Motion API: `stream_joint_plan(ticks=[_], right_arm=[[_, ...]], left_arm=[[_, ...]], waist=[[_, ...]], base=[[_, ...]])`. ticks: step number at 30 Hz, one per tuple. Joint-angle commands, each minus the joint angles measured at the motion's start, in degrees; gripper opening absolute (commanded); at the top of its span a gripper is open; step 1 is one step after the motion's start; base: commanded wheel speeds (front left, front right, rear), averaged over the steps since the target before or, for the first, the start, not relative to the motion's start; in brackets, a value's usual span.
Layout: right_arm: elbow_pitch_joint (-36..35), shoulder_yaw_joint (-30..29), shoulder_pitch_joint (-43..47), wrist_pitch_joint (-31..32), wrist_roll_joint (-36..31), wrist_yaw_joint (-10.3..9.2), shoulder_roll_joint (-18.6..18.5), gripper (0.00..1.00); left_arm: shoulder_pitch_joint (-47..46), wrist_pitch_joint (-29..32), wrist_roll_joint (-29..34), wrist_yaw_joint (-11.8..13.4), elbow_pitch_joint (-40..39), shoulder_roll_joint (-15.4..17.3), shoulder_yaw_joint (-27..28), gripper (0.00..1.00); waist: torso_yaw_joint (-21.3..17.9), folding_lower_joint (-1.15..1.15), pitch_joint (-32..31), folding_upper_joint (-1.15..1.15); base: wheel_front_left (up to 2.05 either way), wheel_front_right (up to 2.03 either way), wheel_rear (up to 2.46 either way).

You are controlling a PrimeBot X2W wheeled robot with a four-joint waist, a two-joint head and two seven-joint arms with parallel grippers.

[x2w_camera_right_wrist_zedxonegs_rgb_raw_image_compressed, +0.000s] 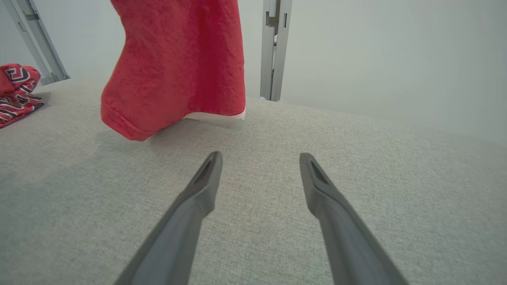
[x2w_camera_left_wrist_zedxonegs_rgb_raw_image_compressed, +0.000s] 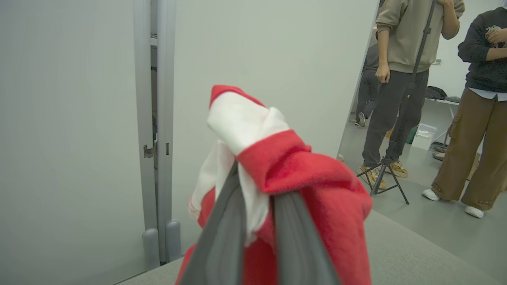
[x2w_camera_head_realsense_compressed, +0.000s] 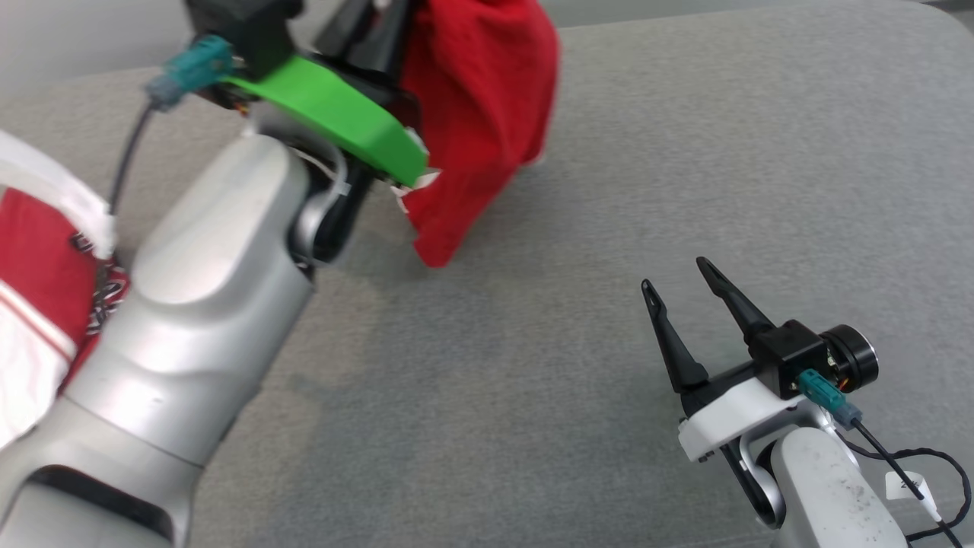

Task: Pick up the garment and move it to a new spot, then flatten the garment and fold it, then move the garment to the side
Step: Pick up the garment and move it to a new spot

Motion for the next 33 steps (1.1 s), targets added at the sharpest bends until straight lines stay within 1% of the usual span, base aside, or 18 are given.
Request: stream_joint_plan(ticks=[1, 4, 8, 9, 10, 11, 15, 17, 19, 26, 33], right_arm=[[-0.15, -0.10, 0.78, -0.04, 0.16, -0.04, 0.18, 1.00], [-0.16, 0.00, 0.82, -0.04, 0.28, -0.04, 0.29, 1.00], [-0.21, -0.19, 0.92, -0.04, 0.21, -0.04, 0.45, 1.00], [-0.24, -0.24, 0.88, -0.04, 0.19, -0.04, 0.49, 1.00], [-0.22, -0.37, 0.87, -0.04, 0.21, -0.04, 0.51, 1.00], [-0.19, -0.46, 0.86, -0.04, 0.23, -0.04, 0.52, 1.00], [0.25, -0.60, 0.80, -0.04, 0.05, -0.04, 0.58, 1.00], [0.40, -0.72, 0.79, -0.04, 0.13, -0.04, 0.59, 1.00], [0.50, -0.79, 1.02, -0.04, 0.05, -0.04, 0.56, 1.00], [0.69, -1.62, 2.43, -0.04, -0.27, -0.04, 0.18, 1.00], [1.15, -2.22, 4.62, -0.04, 0.12, -0.04, -0.28, 1.00]], left_arm=[[1.14, -0.26, 0.22, -0.23, 0.68, -1.15, -0.50, 0.00], [2.39, -0.30, 0.79, -0.37, 2.51, -4.31, -1.49, 0.00], [5.01, -0.28, 3.46, -0.38, 5.04, -6.37, -1.12, 0.00], [5.82, -0.28, 4.35, -0.38, 5.73, -6.51, -0.85, 0.32], [7.35, -0.28, 5.72, -0.37, 6.73, -6.66, -0.53, 0.96], [8.32, -0.28, 6.85, -0.35, 7.34, -6.74, -0.14, 1.00], [13.44, -0.29, 11.06, -0.21, 8.53, -6.62, 3.75, 1.00], [16.45, -0.29, 14.11, 0.41, 8.33, -5.74, 6.20, 1.00], [20.42, -0.28, 15.96, 1.07, 7.36, -5.52, 10.08, 1.00], [31.66, -0.29, 22.60, 1.37, 2.98, -3.90, 22.19, 1.00], [42.66, -0.23, 29.15, 0.76, -1.84, -4.60, 32.55, 1.00]], waist=[[-4.80, 0.00, -0.81, 0.00], [-6.30, 0.00, -0.55, 0.00], [-7.05, 0.00, -0.19, 0.00], [-7.08, 0.00, -0.09, 0.00], [-7.01, 0.00, -0.03, 0.00], [-6.88, 0.00, 0.02, 0.00], [-5.88, 0.00, -0.39, 0.00], [-5.22, 0.00, -0.77, 0.00], [-4.53, 0.00, -1.34, 0.00], [-2.20, 0.00, -3.91, 0.00], [-0.29, 0.00, -7.49, 0.00]], base=[[0.00, 0.00, 0.00], [0.00, 0.00, 0.00], [0.00, 0.00, 0.00], [0.00, 0.00, 0.00], [0.00, 0.00, 0.00], [0.00, 0.00, 0.00], [0.00, 0.00, 0.00], [0.00, 0.00, 0.00], [0.00, 0.00, 0.00], [0.00, 0.00, 0.00], [0.00, 0.00, 0.00]])
